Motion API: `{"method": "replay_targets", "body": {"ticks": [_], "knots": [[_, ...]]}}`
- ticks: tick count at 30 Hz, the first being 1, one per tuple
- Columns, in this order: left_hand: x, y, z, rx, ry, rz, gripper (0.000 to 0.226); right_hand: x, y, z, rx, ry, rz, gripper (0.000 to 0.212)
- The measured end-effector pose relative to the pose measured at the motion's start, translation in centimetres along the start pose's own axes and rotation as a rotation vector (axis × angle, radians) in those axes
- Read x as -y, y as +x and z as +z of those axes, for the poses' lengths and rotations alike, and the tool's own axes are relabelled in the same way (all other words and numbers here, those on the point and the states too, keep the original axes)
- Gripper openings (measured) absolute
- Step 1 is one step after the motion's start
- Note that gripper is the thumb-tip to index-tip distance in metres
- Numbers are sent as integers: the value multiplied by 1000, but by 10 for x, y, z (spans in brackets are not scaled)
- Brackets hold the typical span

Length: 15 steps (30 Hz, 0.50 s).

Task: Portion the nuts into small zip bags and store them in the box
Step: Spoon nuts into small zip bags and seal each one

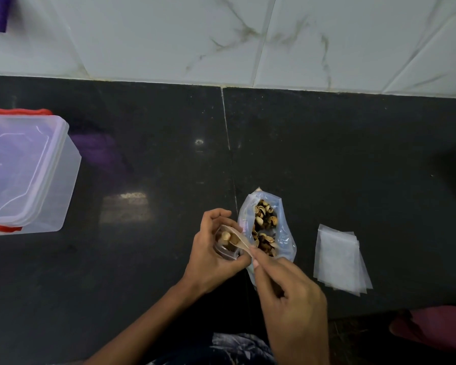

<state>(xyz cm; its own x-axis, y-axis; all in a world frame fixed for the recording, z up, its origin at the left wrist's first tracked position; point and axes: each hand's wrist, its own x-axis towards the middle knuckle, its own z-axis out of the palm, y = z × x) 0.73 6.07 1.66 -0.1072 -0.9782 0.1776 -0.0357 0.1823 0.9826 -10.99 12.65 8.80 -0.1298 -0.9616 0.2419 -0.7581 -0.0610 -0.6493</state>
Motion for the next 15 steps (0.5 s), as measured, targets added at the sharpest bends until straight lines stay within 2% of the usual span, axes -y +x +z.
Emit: {"method": "replay_targets", "body": {"ticks": [3,10,12,15], "knots": [[-1,0,0,-3,-3,4,65,0,-1,2,12,-61,-74,33],[1,-1,-1,10,19,7,64,-3,-4,3,-18,-70,-142,31],[3,-1,-1,13,39,1,64,-4,-5,-1,-77,18,-107,27],[5,-2,-1,8,69,-12,62,-12,2,-12,-242,134,83,21]]}}
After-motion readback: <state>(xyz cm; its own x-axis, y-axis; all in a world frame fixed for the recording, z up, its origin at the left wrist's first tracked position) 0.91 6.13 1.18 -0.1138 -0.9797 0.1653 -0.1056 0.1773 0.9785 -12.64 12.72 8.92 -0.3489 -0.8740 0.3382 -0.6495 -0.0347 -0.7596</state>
